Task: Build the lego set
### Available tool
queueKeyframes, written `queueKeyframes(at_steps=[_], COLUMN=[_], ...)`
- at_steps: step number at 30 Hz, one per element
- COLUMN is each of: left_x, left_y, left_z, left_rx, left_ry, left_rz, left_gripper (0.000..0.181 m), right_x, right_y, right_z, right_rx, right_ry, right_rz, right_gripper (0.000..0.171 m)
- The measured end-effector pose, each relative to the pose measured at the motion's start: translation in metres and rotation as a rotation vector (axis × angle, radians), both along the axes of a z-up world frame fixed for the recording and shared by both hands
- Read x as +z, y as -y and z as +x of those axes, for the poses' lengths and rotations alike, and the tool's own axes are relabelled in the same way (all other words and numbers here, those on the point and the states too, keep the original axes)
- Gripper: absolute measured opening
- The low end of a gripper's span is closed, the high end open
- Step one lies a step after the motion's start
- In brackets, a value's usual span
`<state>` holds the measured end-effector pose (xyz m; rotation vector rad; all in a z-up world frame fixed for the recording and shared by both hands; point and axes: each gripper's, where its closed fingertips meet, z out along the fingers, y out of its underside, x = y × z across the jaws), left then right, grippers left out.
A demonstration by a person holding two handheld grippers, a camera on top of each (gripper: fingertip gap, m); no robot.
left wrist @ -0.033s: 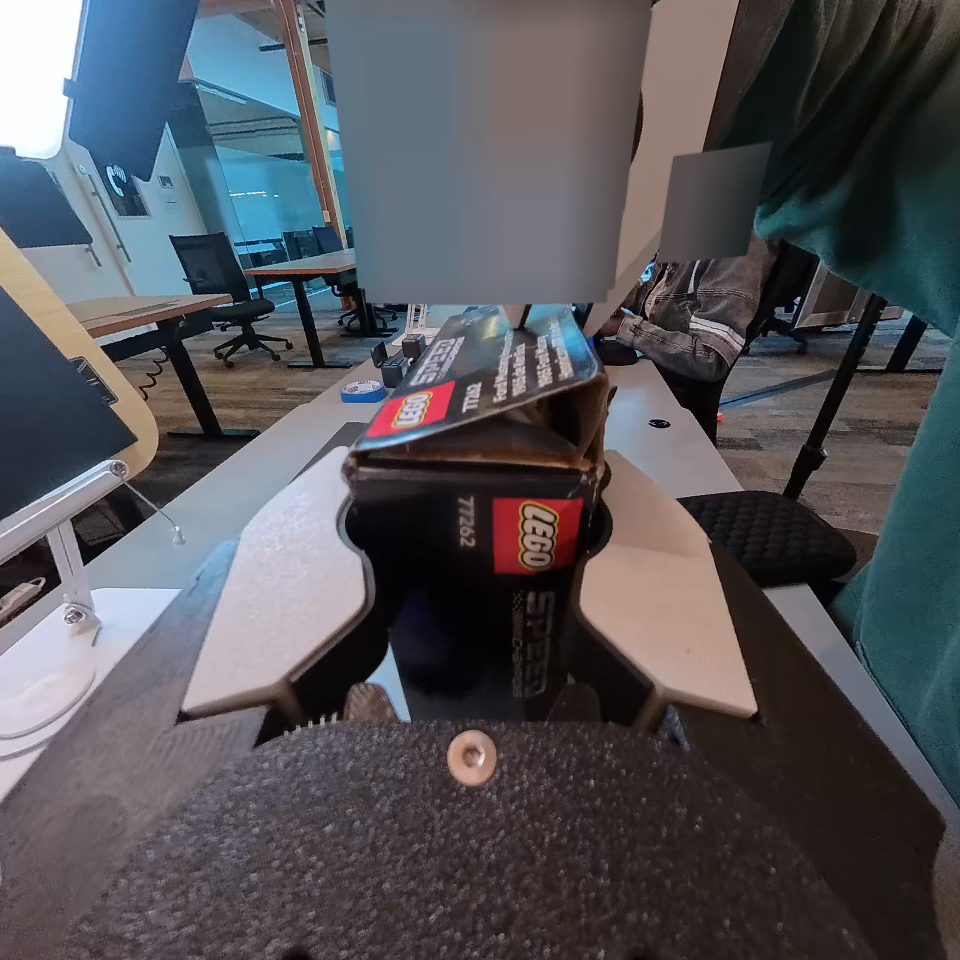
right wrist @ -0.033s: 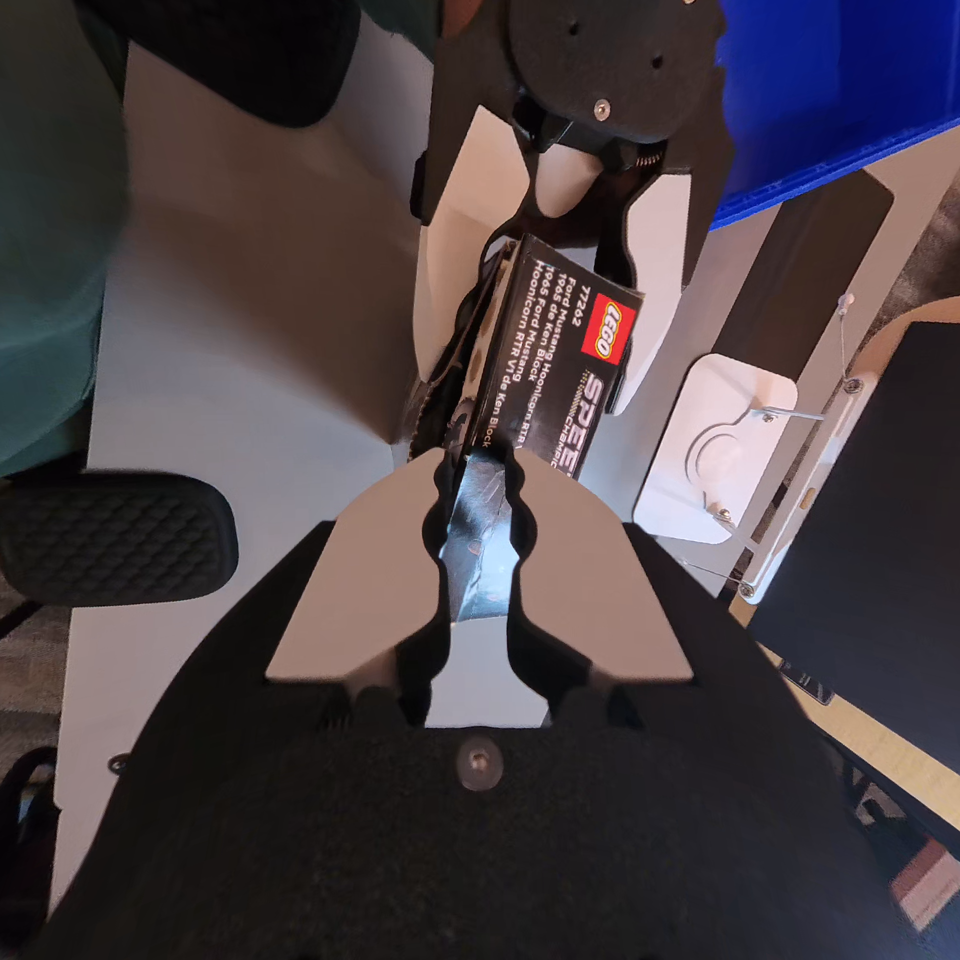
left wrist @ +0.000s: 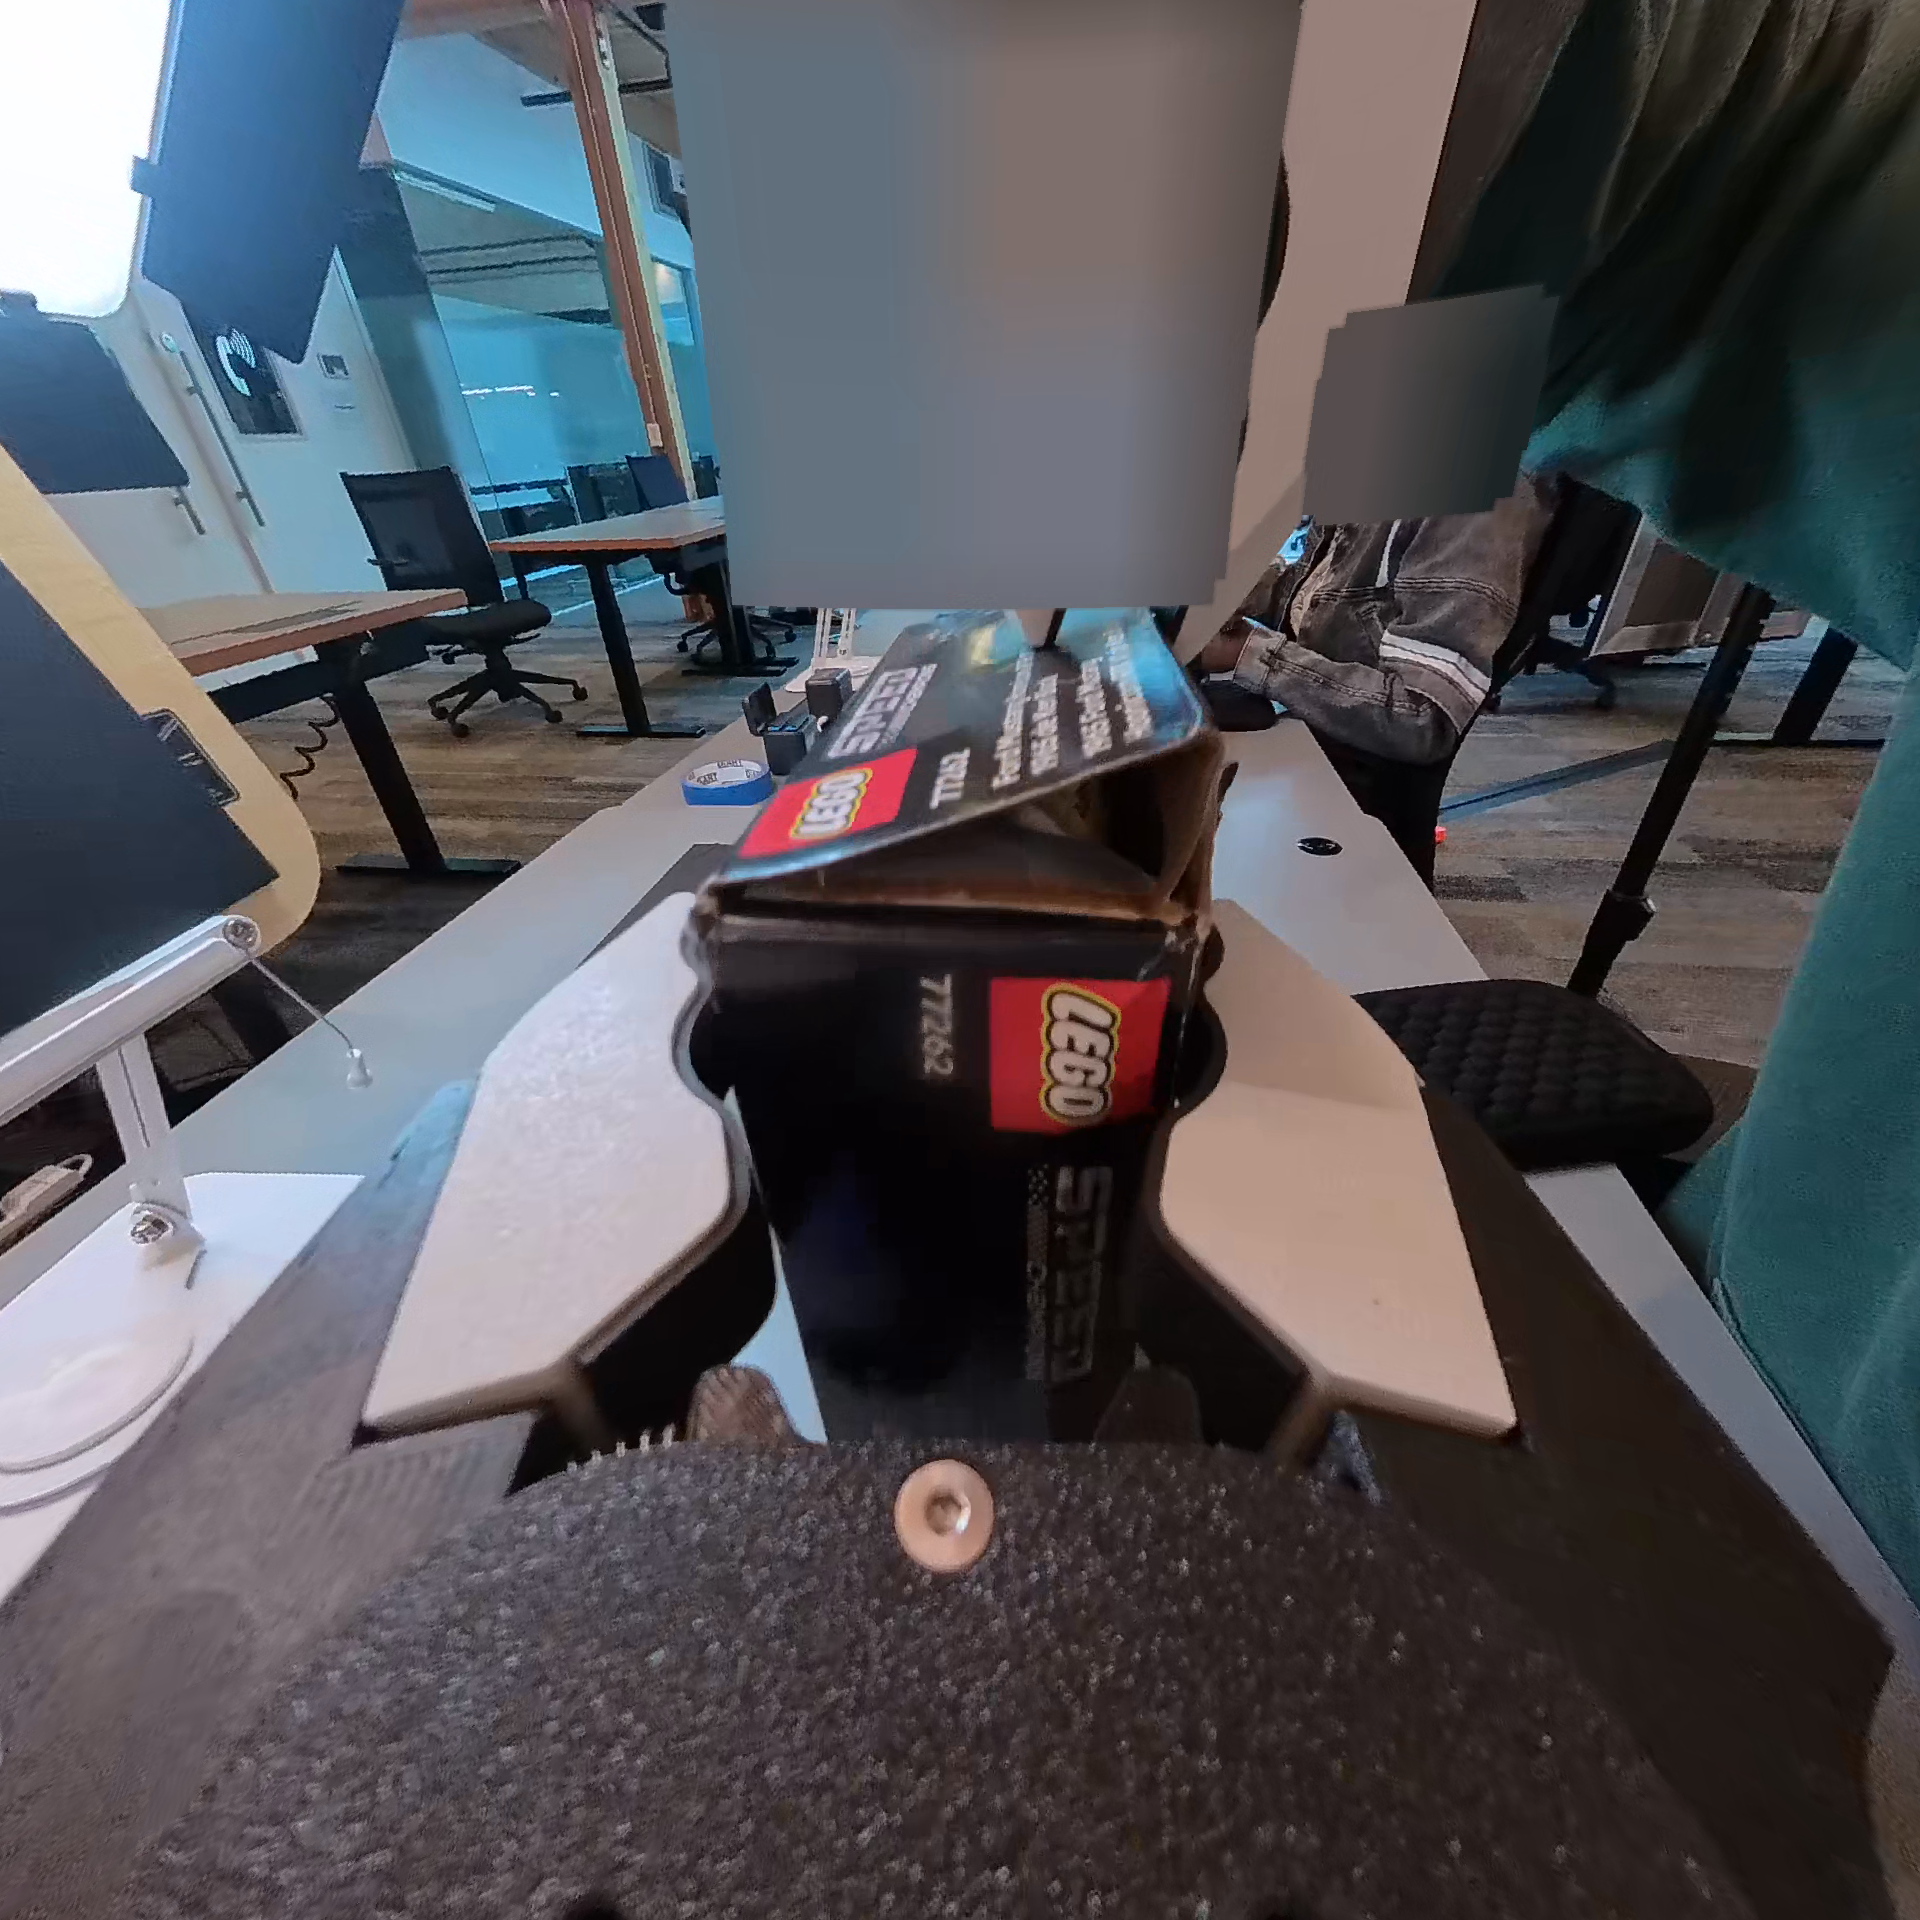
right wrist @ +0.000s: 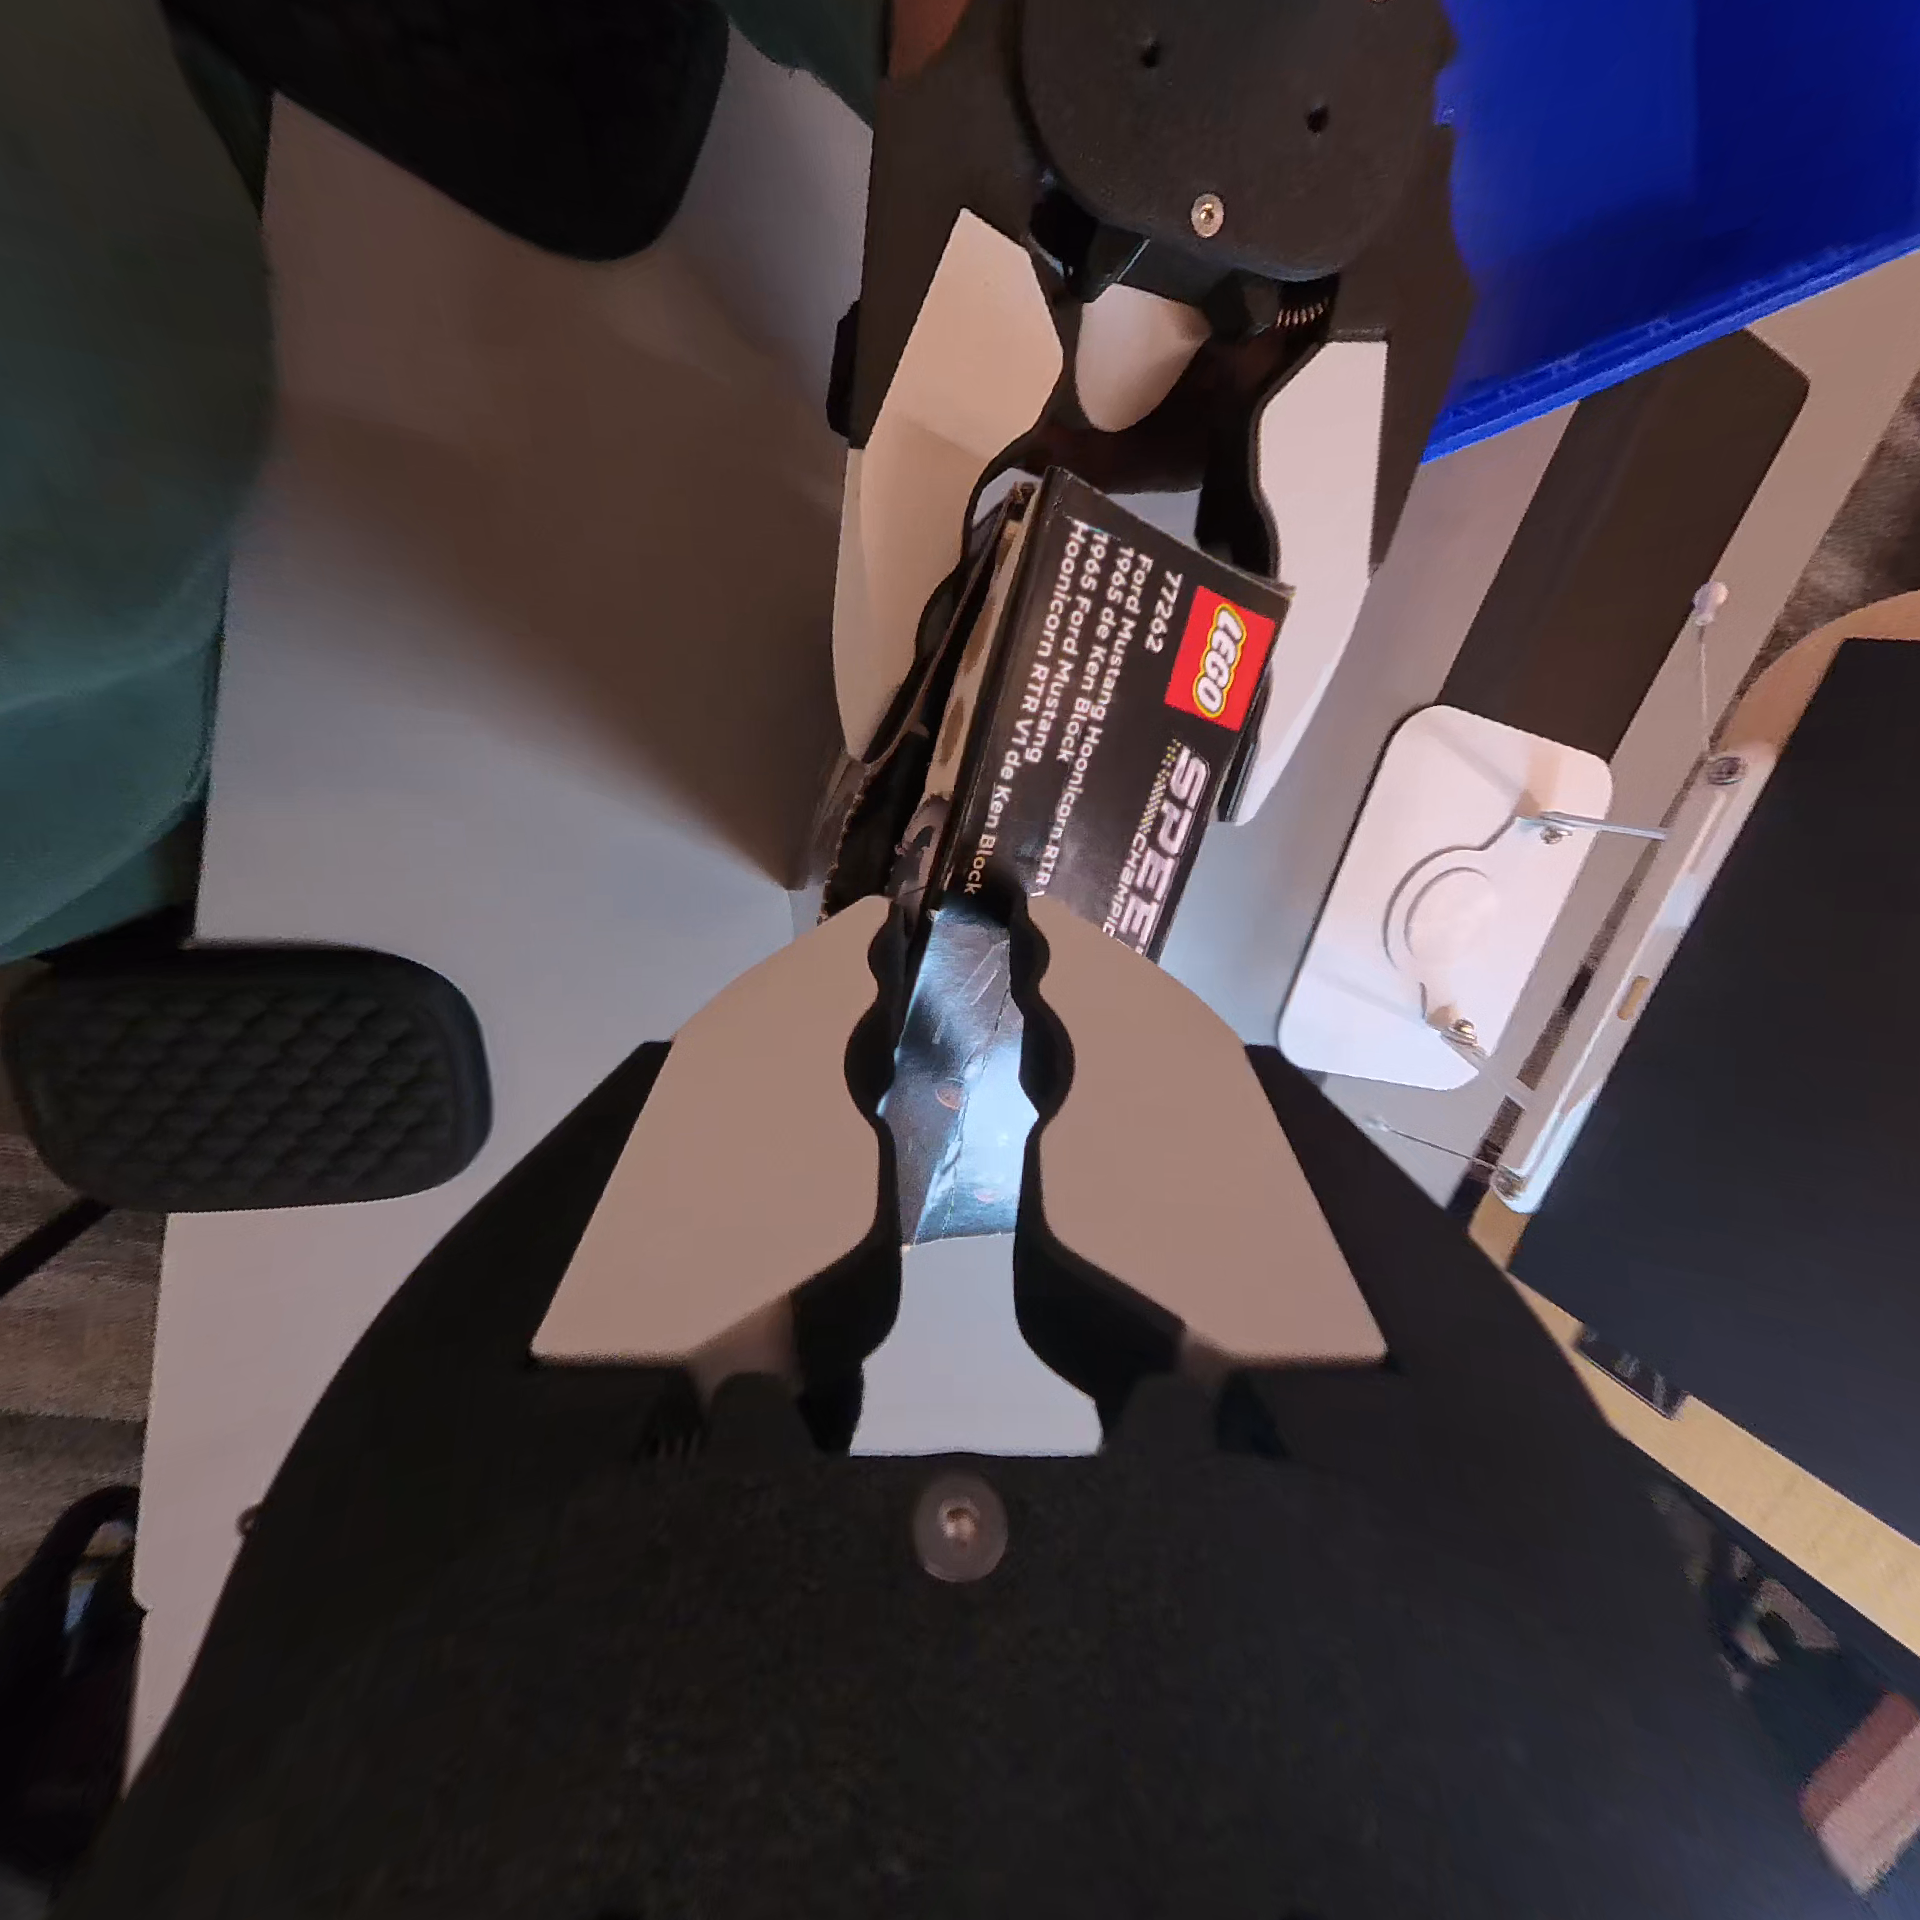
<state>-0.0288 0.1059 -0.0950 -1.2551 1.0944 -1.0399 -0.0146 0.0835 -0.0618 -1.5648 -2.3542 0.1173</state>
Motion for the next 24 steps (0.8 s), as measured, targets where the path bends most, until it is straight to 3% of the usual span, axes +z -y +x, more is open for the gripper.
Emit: queueKeyframes(at_steps=[8,15,20,24], left_x=[-0.033,-0.033,-0.034,-0.034], left_y=[-0.001,-0.003,-0.004,-0.003], left_z=[-0.007,-0.008,-0.012,-0.011], left_rx=[0.006,-0.007,-0.004,-0.011], left_ry=[-0.061,-0.035,-0.025,-0.038], left_rz=[-0.002,-0.015,-0.025,-0.020], left_gripper=[0.079,0.078,0.078,0.078], right_x=[0.009,0.009,0.004,0.003], right_y=[0.004,-0.001,-0.007,-0.003], right_z=[-0.002,-0.012,-0.022,-0.021], right_rx=[-0.088,-0.035,0.027,0.026], right_ry=[-0.115,-0.093,-0.070,-0.058], right_rz=[-0.328,-0.198,0.058,0.069], right_gripper=[0.010,0.028,0.024,0.023])
